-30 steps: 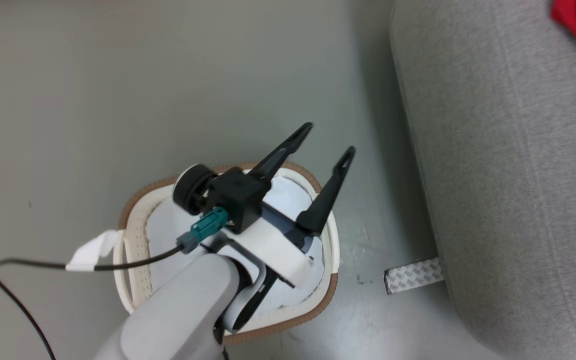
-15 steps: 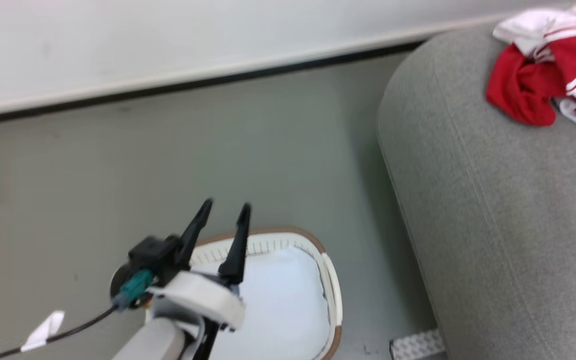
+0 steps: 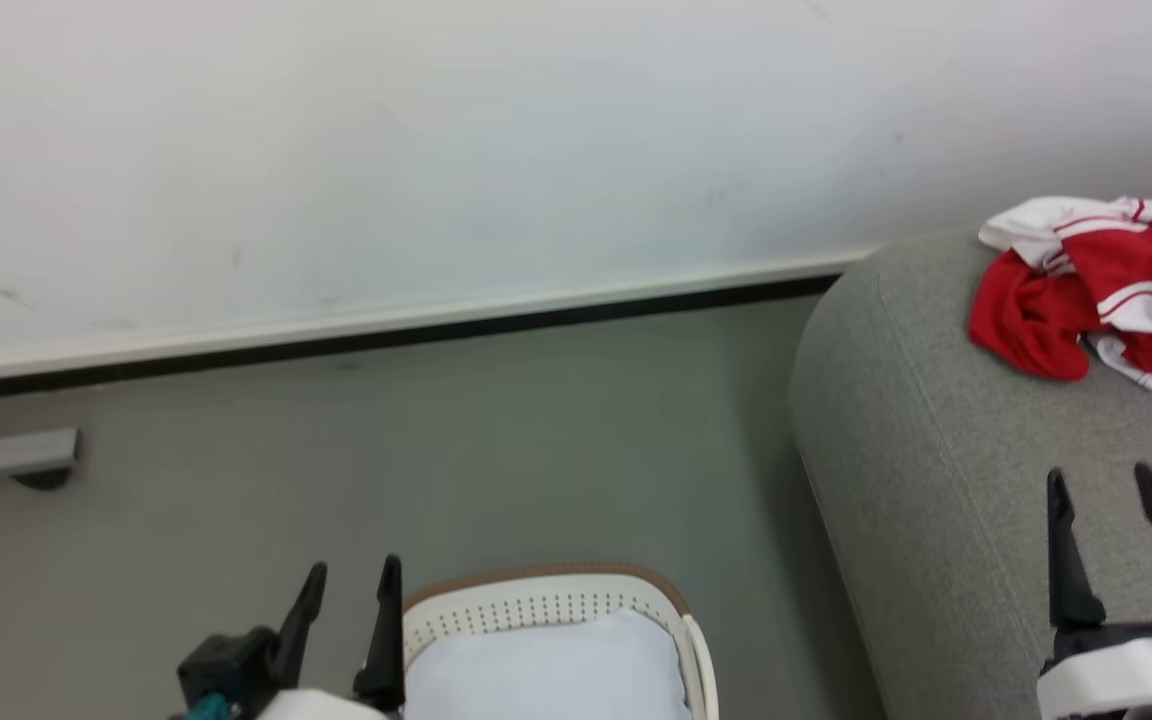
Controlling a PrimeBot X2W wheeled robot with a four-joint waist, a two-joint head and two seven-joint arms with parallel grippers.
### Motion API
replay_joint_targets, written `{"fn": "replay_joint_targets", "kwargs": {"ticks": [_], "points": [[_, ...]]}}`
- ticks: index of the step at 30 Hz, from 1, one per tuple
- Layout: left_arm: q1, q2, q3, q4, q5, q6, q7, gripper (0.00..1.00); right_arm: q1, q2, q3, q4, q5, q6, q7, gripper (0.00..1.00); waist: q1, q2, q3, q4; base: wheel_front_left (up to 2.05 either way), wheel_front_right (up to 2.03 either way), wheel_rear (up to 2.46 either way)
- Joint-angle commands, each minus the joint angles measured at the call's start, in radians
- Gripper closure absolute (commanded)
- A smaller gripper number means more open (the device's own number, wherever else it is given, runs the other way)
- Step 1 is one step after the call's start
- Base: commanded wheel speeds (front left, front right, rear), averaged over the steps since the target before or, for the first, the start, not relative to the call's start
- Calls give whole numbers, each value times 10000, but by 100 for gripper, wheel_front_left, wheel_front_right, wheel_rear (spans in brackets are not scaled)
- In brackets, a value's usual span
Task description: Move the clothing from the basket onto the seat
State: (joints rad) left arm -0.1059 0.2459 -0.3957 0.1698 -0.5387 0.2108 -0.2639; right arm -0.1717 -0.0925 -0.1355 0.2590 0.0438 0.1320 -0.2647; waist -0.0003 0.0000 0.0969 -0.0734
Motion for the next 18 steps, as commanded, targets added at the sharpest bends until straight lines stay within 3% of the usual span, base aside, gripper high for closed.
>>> {"fn": "replay_joint_targets", "kwargs": {"ticks": [1, 9, 18], "points": [[310, -60, 178, 20, 174, -130, -4, 0, 318, 39, 49, -75, -75, -26, 7, 0, 3, 0, -431, 154, 0, 0, 0], [1379, -511, 1137, -11, 1025, -638, -6, 0, 1351, 362, 590, 3, -474, -26, 7, 0, 3, 0, -1091, 101, 0, 0, 0], [1885, -1003, 2139, 50, 1771, -1099, -7, 0, 1480, 409, 1248, 440, -345, -26, 7, 0, 3, 0, -1181, 31, 0, 0, 0]]}}
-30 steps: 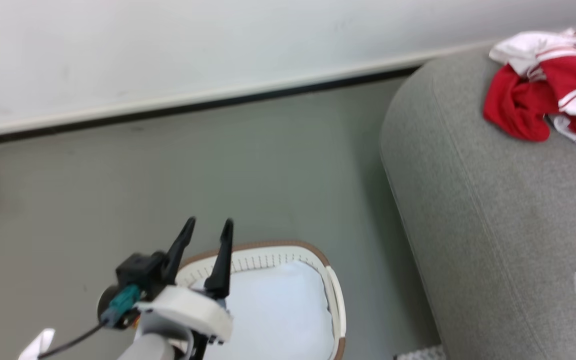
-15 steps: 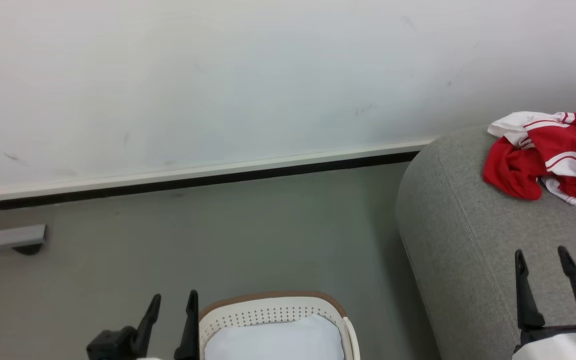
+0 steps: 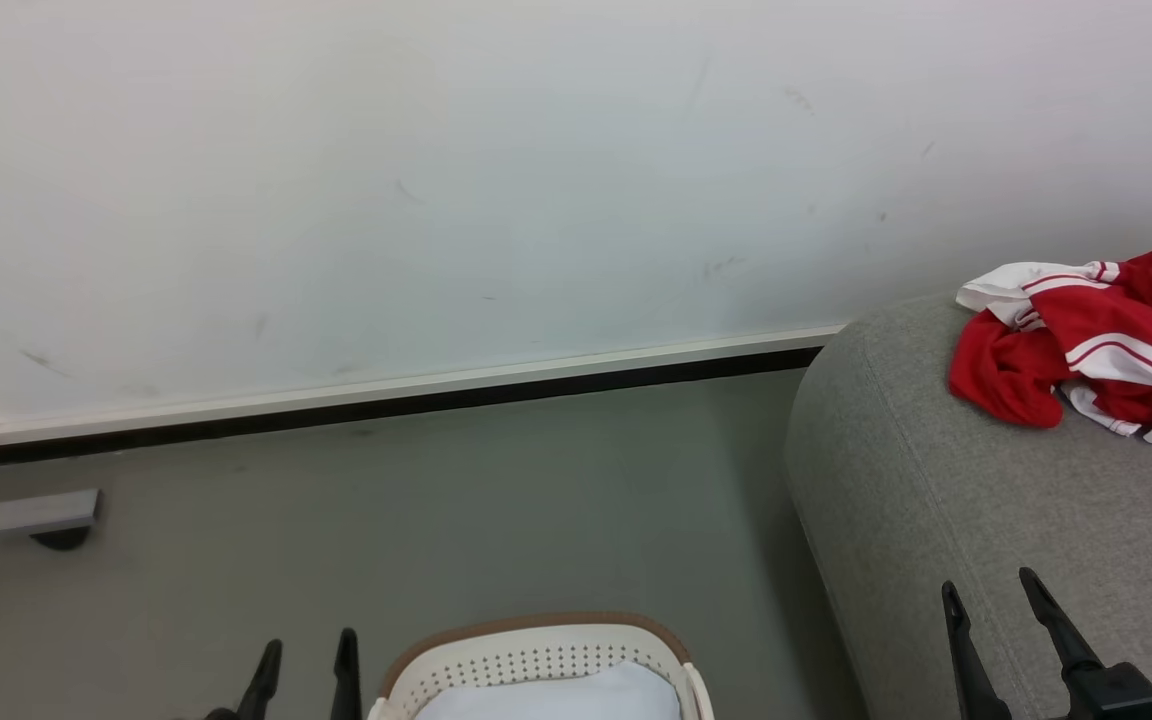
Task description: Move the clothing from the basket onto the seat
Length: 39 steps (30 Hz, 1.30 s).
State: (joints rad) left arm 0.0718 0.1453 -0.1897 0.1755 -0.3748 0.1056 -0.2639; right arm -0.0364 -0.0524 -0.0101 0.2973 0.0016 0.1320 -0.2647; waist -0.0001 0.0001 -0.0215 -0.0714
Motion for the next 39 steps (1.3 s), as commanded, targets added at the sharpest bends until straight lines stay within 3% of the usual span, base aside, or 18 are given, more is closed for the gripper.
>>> {"fn": "replay_joint_targets", "kwargs": {"ticks": [1, 21, 39], "points": [[144, -53, 141, 10, 211, -96, -7, 0, 118, -2, 23, 101, 104, -26, 7, 0, 1, -1, 5, 24, 0, 0, 0], [1, -687, 997, 396, 1019, -875, -6, 0, -294, 14, 126, 446, 230, -26, 7, 0, 1, -1, 89, 14, 0, 0, 0], [-32, -882, 1297, 542, 1282, -1124, -8, 0, -457, 14, 178, 780, 387, -26, 7, 0, 1, -1, 88, 62, 0, 0, 0]]}}
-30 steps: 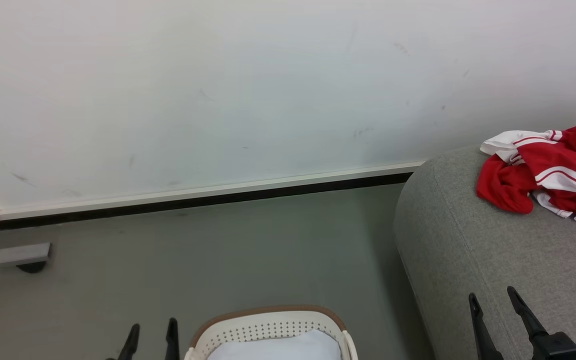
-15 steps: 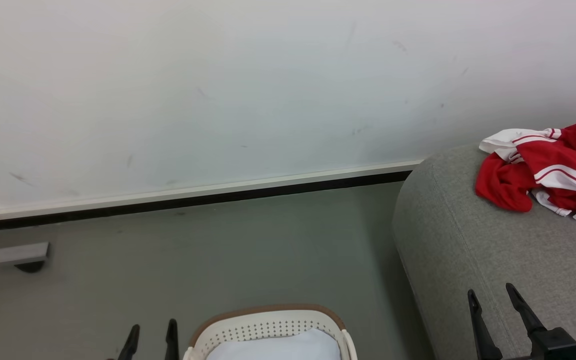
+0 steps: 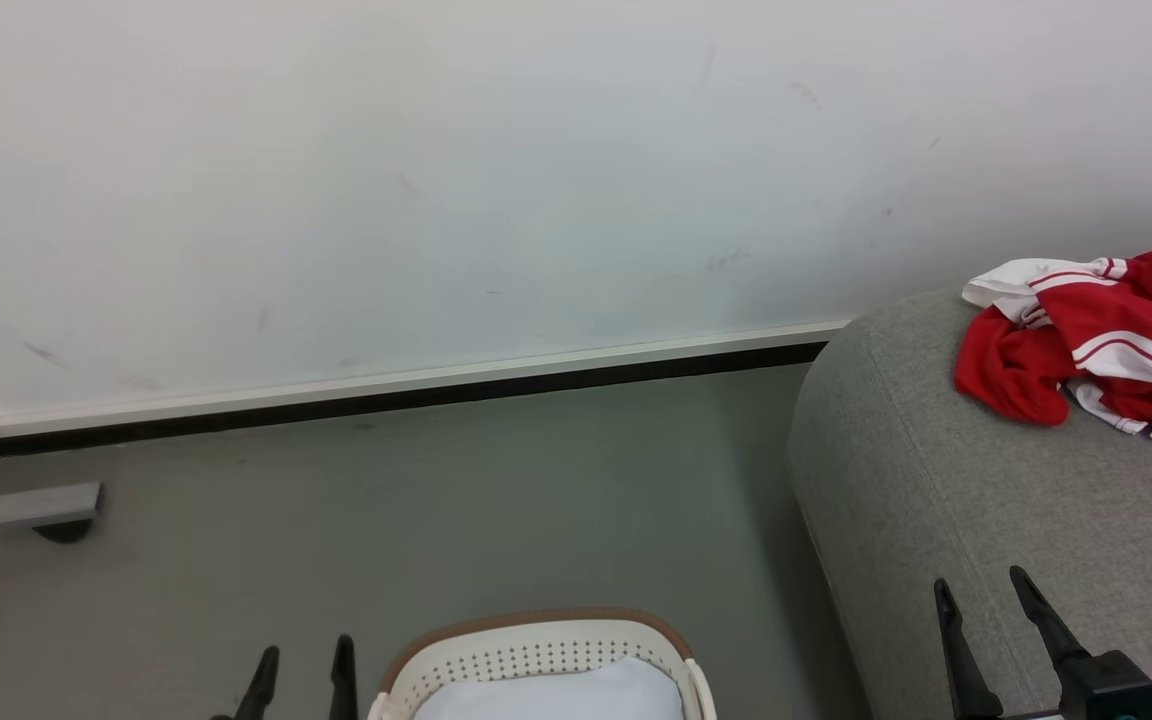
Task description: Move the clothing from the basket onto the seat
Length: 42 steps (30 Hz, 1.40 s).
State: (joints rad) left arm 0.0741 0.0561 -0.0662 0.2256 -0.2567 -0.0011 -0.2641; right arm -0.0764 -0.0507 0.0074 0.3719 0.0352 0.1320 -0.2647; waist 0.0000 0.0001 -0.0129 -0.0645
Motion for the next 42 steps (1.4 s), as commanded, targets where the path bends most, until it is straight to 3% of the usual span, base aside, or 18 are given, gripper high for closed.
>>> {"fn": "replay_joint_targets", "kwargs": {"ticks": [1, 5, 6, 10, 42], "points": [[-49, 6, 77, 48, 113, -55, -4, 0, -61, -3, 11, 45, 63, -26, 7, 0, 0, -1, 3, -14, 0, 0, 0], [-35, -3, 94, 81, 162, -72, -4, 0, -77, -3, 5, 74, 73, -26, 7, 0, 0, -1, 3, -28, 0, 0, 0], [-23, -25, 54, 47, 43, -82, 1, 100, -4, -2, 1, 70, 30, 0, 0, 100, 0, -1, 4, -25, 0, 0, 0], [54, -92, 12, 373, -57, -89, 61, 100, 160, 28, -44, 367, 149, 2, 69, 100, 0, -1, 3, -21, 0, 0, 0], [-705, -71, 713, 283, -5270, -561, 1502, 100, -44, 6, -484, -309, 6188, -5, 1494, 100, 0, -1, 42, 150, 0, 0, 0]]}}
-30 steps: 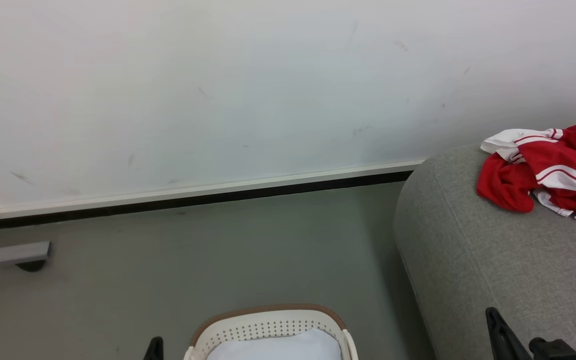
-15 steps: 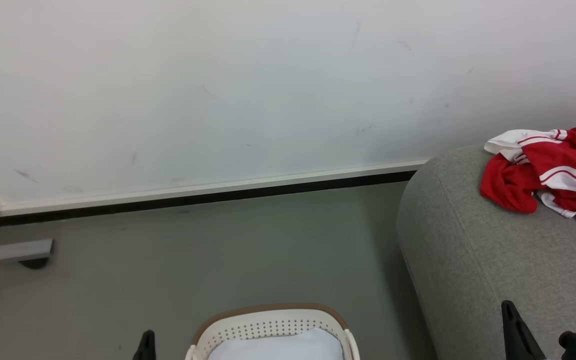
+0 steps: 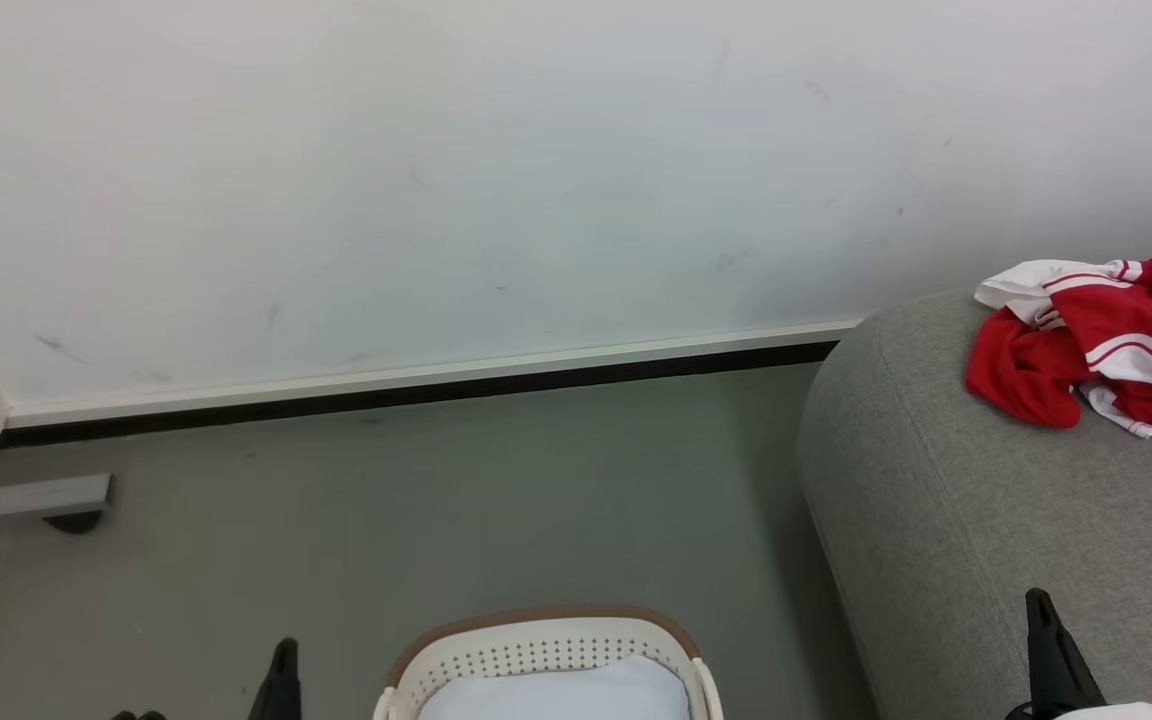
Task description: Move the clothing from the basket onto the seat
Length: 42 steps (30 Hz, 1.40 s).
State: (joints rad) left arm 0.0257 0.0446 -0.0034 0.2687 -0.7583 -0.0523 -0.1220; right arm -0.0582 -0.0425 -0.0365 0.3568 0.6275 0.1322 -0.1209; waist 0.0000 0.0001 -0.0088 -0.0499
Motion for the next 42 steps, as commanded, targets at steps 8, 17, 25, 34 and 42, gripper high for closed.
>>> {"fn": "replay_joint_targets", "kwargs": {"ticks": [8, 17, 25, 34, 42], "points": [[-373, 49, 221, -164, -1303, -144, 358, 100, -280, -82, -144, -292, 1460, -9, 340, 100, 0, -1, 10, 47, 0, 0, 0], [-535, 55, 368, -174, -2358, -244, 662, 100, -333, -88, -237, -414, 2689, -11, 641, 100, 0, -1, 21, 95, 0, 0, 0], [-660, 59, 491, -186, -3237, -319, 900, 100, -357, -92, -312, -524, 3708, -13, 887, 100, 0, -1, 31, 137, 0, 0, 0], [-785, 65, 607, -193, -4130, -405, 1156, 100, -397, -96, -399, -631, 4765, -15, 1131, 100, 0, -1, 42, 186, 0, 0, 0], [-887, 68, 703, -201, -4789, -470, 1341, 100, -433, -101, -463, -701, 5522, -16, 1316, 100, 0, -1, 51, 223, 0, 0, 0]]}}
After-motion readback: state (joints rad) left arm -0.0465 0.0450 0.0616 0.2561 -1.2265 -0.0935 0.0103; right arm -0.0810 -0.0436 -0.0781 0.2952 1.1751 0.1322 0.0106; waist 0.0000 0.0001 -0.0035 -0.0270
